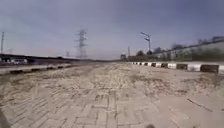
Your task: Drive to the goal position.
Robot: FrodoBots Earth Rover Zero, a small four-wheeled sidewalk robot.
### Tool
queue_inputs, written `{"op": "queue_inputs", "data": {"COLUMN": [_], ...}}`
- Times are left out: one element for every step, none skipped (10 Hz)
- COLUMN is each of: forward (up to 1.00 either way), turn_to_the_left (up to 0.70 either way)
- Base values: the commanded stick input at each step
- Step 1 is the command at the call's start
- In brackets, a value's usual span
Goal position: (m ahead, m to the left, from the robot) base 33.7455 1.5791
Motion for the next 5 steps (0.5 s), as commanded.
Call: {"op": "queue_inputs", "data": {"forward": [1.00,1.00,1.00,1.00,1.00], "turn_to_the_left": [0.00,0.00,0.00,-0.01,-0.05]}}
